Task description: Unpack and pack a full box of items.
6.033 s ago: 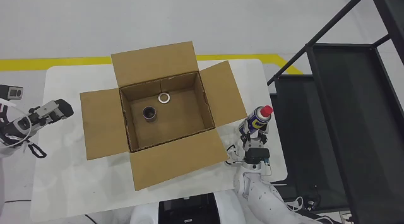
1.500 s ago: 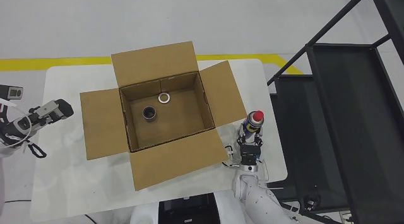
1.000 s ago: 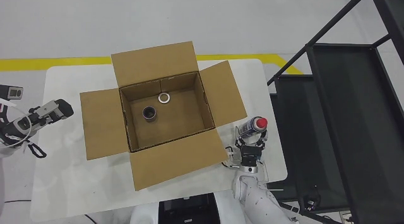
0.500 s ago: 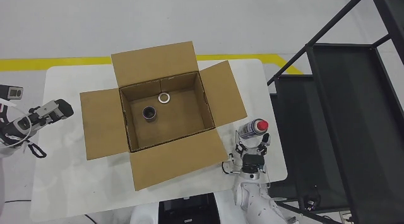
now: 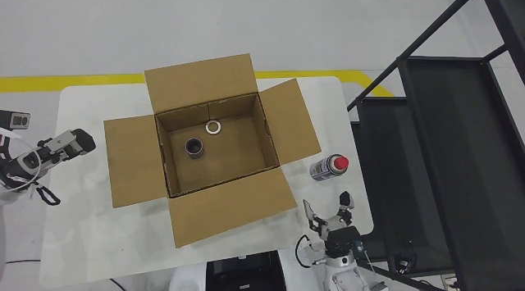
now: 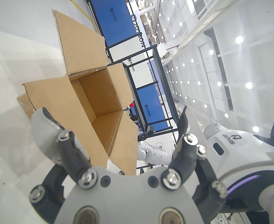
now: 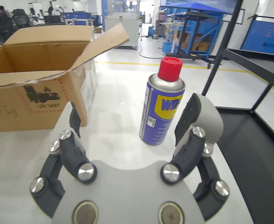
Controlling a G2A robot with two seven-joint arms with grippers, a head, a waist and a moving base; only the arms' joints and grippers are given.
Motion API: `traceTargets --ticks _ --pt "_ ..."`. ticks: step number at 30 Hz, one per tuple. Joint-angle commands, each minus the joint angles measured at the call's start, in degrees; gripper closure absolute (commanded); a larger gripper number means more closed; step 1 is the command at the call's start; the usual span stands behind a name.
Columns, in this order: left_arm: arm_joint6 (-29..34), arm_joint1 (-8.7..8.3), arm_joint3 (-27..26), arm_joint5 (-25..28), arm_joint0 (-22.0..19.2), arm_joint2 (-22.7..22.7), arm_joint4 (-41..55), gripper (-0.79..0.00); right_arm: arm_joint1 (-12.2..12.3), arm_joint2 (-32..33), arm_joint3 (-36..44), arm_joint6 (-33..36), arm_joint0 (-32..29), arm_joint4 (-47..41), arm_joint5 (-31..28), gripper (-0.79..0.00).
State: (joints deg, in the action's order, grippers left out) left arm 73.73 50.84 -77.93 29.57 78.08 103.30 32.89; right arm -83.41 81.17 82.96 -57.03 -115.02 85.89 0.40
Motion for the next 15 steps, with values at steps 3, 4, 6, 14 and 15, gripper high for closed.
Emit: traceTargets --ticks 3,4,6,14,15 --pt "0.00 0.00 0.00 0.00 0.00 0.00 0.00 -0.785 1.24 3.37 6.37 4.37 -3.97 0.96 -7.62 -0.785" --pt "0.00 0.00 0.00 0.00 0.00 0.00 0.00 -0.785 1.46 4.00 7.53 5.46 -4.57 0.67 -9.22 -0.785" --pt "0.00 0.00 0.00 0.00 0.00 0.00 0.00 -0.785 1.82 4.87 9.82 7.59 -5.51 -1.04 -13.17 -0.785" --pt "0.00 0.00 0.00 0.00 0.00 0.00 0.00 -0.785 3.26 8.79 18.45 15.91 -9.70 -7.55 -27.11 -0.785" --pt "0.00 0.00 0.00 0.00 0.00 0.00 0.00 -0.785 3.28 8.93 18.70 15.96 -9.89 -8.24 -27.41 -0.785"
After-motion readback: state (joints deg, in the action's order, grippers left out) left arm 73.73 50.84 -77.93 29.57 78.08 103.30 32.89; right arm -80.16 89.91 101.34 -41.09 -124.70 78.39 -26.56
